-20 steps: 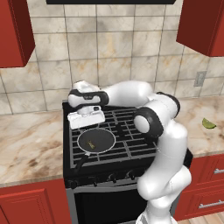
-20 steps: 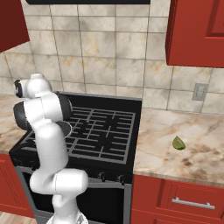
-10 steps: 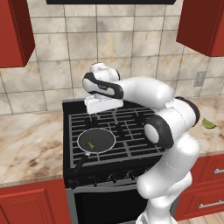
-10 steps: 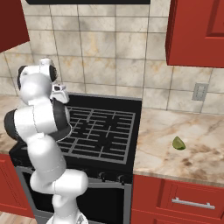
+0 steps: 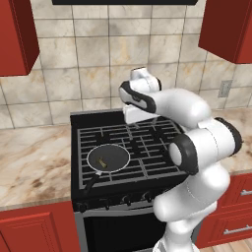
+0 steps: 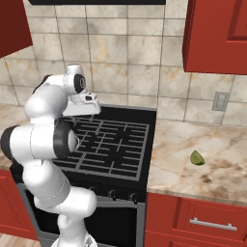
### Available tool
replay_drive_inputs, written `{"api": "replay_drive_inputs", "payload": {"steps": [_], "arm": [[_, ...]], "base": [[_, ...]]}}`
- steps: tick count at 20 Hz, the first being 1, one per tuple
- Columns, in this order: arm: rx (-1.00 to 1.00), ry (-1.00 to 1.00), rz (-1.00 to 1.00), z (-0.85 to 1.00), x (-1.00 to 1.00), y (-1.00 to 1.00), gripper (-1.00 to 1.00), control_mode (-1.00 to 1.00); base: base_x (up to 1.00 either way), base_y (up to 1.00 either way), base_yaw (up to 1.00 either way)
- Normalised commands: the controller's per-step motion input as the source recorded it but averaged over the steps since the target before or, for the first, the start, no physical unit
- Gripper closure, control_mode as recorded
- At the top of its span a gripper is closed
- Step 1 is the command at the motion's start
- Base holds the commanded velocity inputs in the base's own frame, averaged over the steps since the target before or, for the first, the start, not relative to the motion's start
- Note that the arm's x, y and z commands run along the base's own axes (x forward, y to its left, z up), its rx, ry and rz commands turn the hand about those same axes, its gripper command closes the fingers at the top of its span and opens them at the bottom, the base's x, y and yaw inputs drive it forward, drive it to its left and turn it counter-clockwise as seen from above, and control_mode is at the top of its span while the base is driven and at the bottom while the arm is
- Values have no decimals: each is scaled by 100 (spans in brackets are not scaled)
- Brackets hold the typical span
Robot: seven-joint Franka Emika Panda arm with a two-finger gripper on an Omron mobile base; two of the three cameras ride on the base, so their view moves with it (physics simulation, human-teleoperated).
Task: Put the mushroom and lemon wedge in the pan. Then turn on the front left burner and set the heat to medium.
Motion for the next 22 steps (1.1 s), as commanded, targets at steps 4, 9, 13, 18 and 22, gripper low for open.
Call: {"api": "replay_drive_inputs", "payload": {"steps": [4,9,13,18,22], "arm": [[2,-2,1,11,0,-100,-100,-100],[0,0,0,-8,-6,-100,-100,-100],[0,-4,3,-4,0,-100,-100,-100],[-1,-24,7,0,0,-89,-100,-100],[-9,8,-17,-48,5,-87,-100,-100]], "base": [[0,0,0],[0,0,0],[0,0,0],[0,0,0],[0,0,0]]}}
